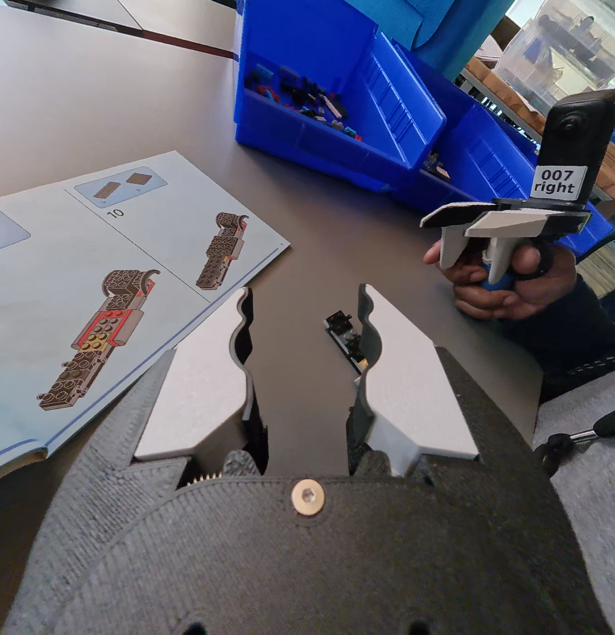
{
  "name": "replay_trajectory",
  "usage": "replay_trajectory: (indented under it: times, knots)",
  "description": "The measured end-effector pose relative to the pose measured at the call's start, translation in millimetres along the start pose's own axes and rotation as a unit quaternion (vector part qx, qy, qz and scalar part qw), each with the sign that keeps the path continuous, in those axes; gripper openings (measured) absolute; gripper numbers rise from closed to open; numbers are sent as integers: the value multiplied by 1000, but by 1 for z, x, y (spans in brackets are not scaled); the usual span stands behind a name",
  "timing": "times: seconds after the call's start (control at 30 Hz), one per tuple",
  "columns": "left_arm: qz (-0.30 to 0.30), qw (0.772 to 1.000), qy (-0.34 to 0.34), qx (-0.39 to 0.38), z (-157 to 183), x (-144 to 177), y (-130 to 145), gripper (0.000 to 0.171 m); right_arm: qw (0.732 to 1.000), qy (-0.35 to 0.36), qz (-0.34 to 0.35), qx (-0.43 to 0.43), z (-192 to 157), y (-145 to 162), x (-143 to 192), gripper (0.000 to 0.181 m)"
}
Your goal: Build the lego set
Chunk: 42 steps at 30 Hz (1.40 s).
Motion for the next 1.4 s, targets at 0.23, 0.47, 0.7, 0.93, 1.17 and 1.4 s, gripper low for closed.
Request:
replay_trajectory:
  times: [0.23, 0.47, 0.7, 0.93, 1.17, 1.4]
  knots:
    - [-1, 1000, 9, 13, -2, 0, -1, 60, 1000, 7, -12, -11, 3, 1, -3, 35]
    - [-7, 1000, 10, 12, -1, -1, 0, 60, 999, 16, -29, -9, 4, 4, -7, 35]
    - [0, 1000, -2, -24, 7, -8, -8, 60, 1000, -3, -25, -8, -3, 6, -4, 34]
    - [-16, 976, 98, -193, 111, -63, -125, 60, 997, -43, -63, -13, -17, 18, -5, 34]
    - [-171, 840, 130, -498, 258, -190, -162, 61, 994, -70, -83, -12, -27, 25, -3, 33]
    - [-290, 727, 139, -607, 320, -297, -112, 51, 991, -99, -85, -14, -32, 26, 2, 34]
Point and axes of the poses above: each gripper's, where its closed fingertips meet, x back along the fingers, y out of its underside, z = x × y across the jaws, the point moved 8 cm from there along x, back along the fingers, and after that the axes turned 14 degrees about -y, right-handed, at the moved point
